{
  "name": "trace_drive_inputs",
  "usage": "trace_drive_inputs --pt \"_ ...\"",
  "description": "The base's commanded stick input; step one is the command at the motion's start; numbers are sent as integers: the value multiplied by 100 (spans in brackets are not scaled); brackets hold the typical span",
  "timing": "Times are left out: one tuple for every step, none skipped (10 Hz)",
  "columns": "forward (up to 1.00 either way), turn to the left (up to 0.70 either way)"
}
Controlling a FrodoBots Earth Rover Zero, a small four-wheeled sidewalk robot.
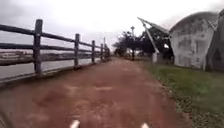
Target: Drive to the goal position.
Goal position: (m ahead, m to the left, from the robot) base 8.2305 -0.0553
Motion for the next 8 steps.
trace_drive_inputs --pt "70 -27" --pt "70 -27" --pt "70 -27" --pt "70 -27" --pt "70 -27" --pt "70 -27" --pt "70 -27" --pt "70 -27"
